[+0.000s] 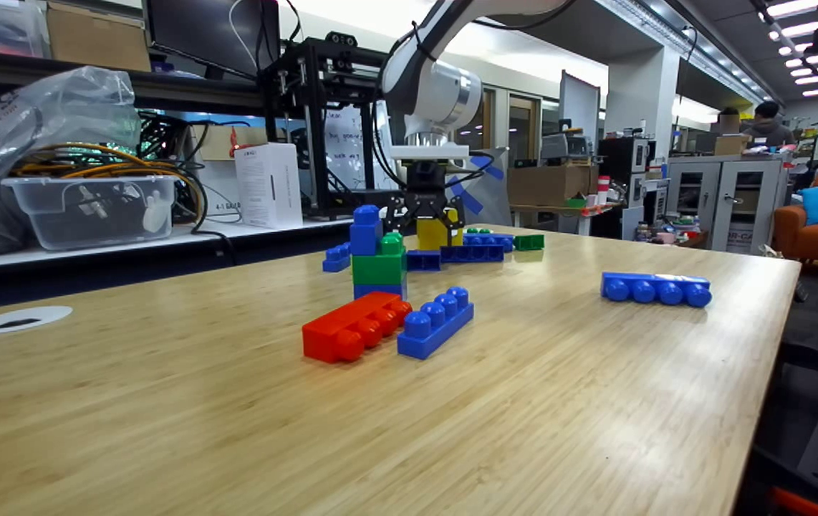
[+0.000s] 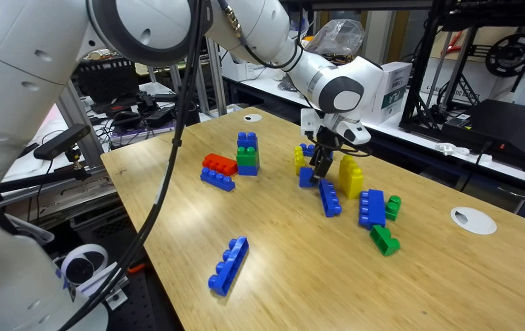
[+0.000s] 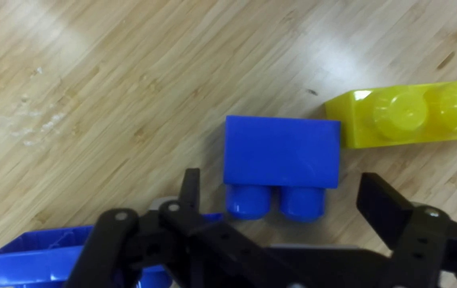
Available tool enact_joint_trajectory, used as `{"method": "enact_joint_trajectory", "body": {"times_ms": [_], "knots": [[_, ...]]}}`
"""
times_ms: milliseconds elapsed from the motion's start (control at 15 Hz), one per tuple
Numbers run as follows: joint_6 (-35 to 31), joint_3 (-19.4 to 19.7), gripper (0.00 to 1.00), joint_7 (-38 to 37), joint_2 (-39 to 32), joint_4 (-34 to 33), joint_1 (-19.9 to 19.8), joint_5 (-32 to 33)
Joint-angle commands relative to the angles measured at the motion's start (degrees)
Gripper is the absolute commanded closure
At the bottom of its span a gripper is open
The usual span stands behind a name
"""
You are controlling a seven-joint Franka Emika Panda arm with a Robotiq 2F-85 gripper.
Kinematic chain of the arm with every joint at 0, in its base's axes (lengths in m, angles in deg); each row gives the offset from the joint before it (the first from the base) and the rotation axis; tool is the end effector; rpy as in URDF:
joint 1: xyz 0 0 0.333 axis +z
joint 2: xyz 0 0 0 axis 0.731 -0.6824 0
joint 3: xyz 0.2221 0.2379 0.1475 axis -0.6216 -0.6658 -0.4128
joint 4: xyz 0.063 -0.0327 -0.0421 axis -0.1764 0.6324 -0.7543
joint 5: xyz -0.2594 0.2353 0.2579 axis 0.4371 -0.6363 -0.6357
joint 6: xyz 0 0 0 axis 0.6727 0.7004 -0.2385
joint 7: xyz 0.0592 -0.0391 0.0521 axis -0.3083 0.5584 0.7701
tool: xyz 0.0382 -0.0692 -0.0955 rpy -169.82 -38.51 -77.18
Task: Stack the blue block on the blue and green blocks.
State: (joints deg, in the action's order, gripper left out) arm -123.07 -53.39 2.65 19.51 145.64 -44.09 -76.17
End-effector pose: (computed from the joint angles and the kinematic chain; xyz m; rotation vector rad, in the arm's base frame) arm 0.7631 0.0342 0.1956 -2.7975 0.9896 0.4563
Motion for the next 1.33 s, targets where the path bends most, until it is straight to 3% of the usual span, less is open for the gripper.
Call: {"method": "enact_joint_trajectory", "body": {"times_ms": [0, 333, 400, 467, 733, 933, 1267], "knots": [[1.50, 0.29, 0.00, -1.11, -1.52, -2.03, 0.21, 0.96], [1.02, 0.33, 0.01, -1.14, -2.07, -2.18, 0.47, 1.20], [0.72, 0.37, 0.25, -1.08, -1.97, -1.98, 0.59, 1.33], [0.55, 0.40, 0.26, -1.10, -1.91, -1.89, 0.67, 1.45], [0.33, 0.49, 0.55, -1.09, -1.81, -1.70, 0.92, 2.03], [-0.08, 0.27, 0.56, 0.32, -1.01, -1.07, 1.01, 2.85], [-5.66, -0.72, 0.56, 10.09, 7.19, 5.32, 1.11, 5.51]]}}
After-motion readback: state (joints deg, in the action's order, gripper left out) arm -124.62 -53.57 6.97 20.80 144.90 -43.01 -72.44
